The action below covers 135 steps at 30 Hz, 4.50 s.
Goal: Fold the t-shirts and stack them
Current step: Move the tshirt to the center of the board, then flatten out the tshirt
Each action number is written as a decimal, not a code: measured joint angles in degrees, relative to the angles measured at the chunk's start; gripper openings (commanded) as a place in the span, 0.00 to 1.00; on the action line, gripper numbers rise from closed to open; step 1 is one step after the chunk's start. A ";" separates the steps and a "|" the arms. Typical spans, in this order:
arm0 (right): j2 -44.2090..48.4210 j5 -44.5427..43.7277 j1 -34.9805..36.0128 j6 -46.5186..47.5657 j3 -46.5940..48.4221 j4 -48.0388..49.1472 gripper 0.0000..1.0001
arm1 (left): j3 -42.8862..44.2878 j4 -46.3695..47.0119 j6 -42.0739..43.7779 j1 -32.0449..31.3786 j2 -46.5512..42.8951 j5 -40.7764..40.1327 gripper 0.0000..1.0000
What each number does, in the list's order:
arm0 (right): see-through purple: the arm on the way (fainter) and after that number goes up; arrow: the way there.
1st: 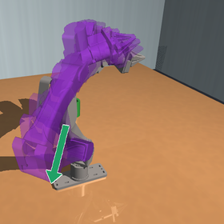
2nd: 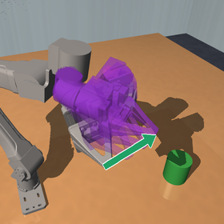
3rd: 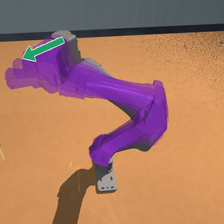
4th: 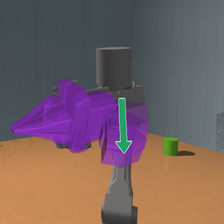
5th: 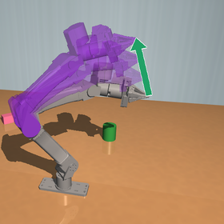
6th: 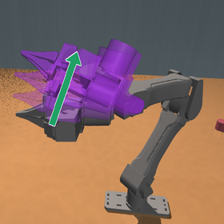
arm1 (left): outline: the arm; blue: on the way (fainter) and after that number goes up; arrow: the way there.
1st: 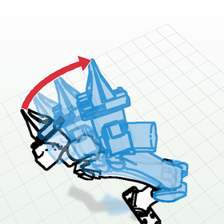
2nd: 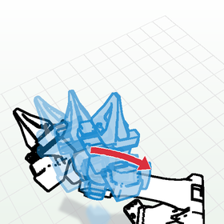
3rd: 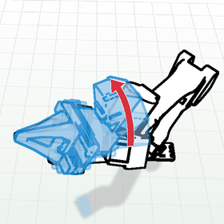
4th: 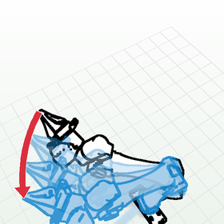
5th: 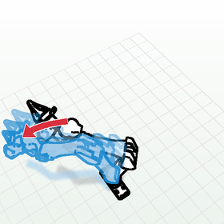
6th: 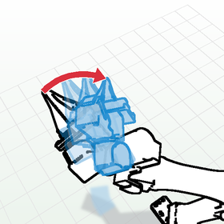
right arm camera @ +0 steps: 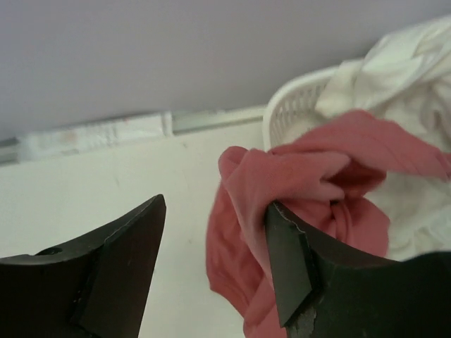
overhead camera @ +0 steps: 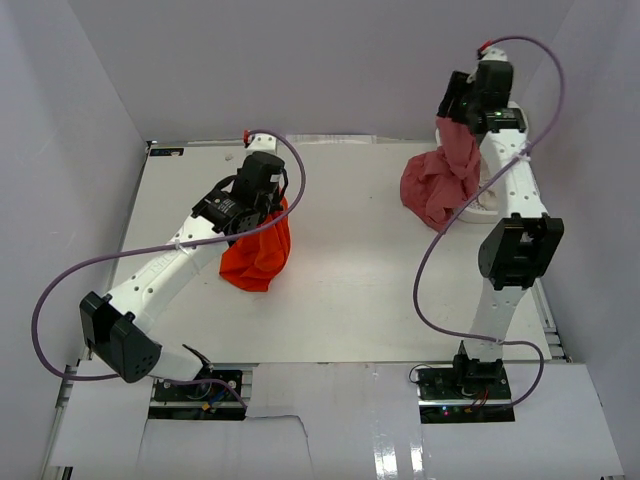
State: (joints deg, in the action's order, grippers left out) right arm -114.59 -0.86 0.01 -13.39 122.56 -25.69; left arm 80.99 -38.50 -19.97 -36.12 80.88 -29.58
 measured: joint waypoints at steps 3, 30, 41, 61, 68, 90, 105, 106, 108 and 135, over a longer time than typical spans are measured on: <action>0.61 -10.93 6.69 5.09 -6.29 -2.01 0.88 | -1.05 0.00 0.11 0.00 -1.20 0.26 0.00; 7.43 -33.27 18.86 5.29 -36.85 -8.50 0.91 | -6.93 0.90 1.07 0.00 -7.39 0.28 0.00; -4.07 -40.41 18.36 1.11 -32.52 -9.60 0.65 | -9.68 1.95 1.25 0.00 -8.55 0.44 0.00; -3.06 -42.47 9.01 6.10 -1.95 -11.67 0.08 | -11.34 3.93 1.92 0.00 -9.94 1.49 0.00; 1.09 -54.90 -4.15 9.11 2.34 -9.90 0.90 | -12.07 4.26 1.95 0.00 -9.94 2.05 0.00; 43.78 -13.03 23.17 1.33 -63.08 3.19 0.90 | -8.59 4.66 1.84 0.00 -5.73 11.43 0.00; 45.99 -3.82 45.64 -6.60 -76.56 18.08 0.92 | 9.60 5.01 -2.05 -2.27 12.87 19.61 0.00; 46.03 -4.68 47.30 -6.56 -77.15 19.98 0.92 | 11.17 4.92 -2.21 -2.34 13.88 19.78 0.00; 46.23 -6.58 50.03 -6.34 -78.97 23.61 0.92 | 15.39 4.04 -2.51 -2.36 16.22 20.13 0.19; 13.60 -27.89 62.42 5.51 -55.60 30.45 0.96 | 4.52 0.09 -5.22 16.61 3.74 12.74 0.98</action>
State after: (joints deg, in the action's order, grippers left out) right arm -100.99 -28.75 62.43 -7.88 66.96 4.75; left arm 85.52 -38.41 -25.19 -19.51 84.62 -16.84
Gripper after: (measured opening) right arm 0.962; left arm 0.978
